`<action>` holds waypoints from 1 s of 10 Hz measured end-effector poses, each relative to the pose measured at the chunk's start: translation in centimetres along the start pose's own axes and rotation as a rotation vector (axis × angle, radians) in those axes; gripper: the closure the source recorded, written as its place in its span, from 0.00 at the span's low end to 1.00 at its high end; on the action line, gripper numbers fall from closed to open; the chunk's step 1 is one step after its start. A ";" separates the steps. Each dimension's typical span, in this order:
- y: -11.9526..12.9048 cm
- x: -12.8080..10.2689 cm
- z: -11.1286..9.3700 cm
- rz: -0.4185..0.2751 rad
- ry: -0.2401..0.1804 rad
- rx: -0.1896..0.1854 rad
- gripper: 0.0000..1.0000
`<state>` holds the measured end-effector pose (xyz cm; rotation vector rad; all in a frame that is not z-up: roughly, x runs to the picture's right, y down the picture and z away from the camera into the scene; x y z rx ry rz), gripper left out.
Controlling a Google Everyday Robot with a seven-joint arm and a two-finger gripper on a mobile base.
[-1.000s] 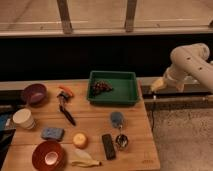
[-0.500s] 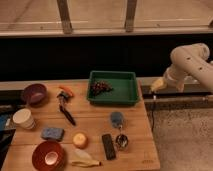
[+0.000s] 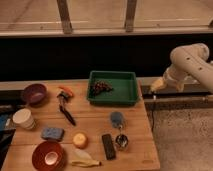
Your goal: Place brush in paper cup
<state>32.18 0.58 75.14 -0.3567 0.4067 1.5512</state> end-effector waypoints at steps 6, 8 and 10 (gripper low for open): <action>11.7 -1.7 -1.0 -0.260 -0.044 -0.016 0.20; 17.5 -1.3 -1.8 -0.387 -0.064 -0.034 0.20; 24.1 0.8 -2.6 -0.532 -0.075 -0.059 0.20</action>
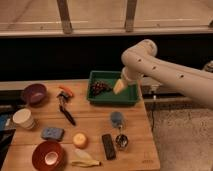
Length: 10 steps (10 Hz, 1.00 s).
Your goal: Place brush in paper cup
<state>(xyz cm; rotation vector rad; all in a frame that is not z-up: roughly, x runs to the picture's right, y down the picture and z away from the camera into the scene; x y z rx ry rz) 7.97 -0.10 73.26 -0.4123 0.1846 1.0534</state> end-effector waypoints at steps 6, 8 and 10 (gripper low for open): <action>8.0 0.6 -0.5 -0.194 -0.007 -0.029 0.20; 8.1 0.5 -0.4 -0.195 -0.007 -0.029 0.20; 7.6 1.2 -0.2 -0.187 -0.011 -0.045 0.20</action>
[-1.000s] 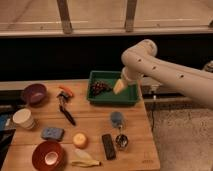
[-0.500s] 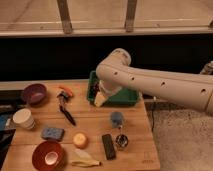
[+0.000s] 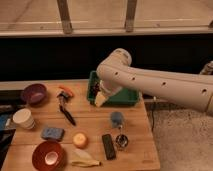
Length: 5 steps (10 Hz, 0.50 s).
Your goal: Place brush in paper cup
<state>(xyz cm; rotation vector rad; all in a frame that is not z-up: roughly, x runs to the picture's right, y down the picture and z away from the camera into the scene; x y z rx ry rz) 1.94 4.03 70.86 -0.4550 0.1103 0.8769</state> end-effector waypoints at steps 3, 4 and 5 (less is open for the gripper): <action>1.3 -0.6 0.1 -0.083 -0.017 -0.023 0.20; 2.4 -1.7 0.1 -0.124 -0.025 -0.030 0.20; 3.5 -2.8 0.2 -0.160 -0.031 -0.036 0.20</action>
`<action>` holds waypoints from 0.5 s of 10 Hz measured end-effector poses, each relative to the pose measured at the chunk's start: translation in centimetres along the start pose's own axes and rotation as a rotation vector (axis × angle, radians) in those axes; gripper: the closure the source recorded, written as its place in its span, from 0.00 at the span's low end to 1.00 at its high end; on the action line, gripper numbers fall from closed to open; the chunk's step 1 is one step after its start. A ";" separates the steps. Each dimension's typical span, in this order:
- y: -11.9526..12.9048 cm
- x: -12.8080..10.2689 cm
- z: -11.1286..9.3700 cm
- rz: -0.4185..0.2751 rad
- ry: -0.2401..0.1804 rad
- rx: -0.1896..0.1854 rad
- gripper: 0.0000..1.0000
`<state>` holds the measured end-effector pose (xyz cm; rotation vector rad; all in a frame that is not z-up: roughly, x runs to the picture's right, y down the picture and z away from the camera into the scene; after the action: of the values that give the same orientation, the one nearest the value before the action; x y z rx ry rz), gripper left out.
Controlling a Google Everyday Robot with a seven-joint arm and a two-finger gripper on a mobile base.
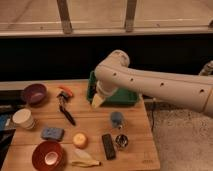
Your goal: Place brush in paper cup
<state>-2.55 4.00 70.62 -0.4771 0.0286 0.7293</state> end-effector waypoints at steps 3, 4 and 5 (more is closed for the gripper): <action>4.7 -6.6 0.8 -0.146 -0.028 -0.025 0.20; 6.7 -8.9 1.2 -0.198 -0.035 -0.033 0.20; 8.7 -11.1 1.7 -0.249 -0.039 -0.042 0.20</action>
<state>-16.71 3.27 70.71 -0.4963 -0.0817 0.4956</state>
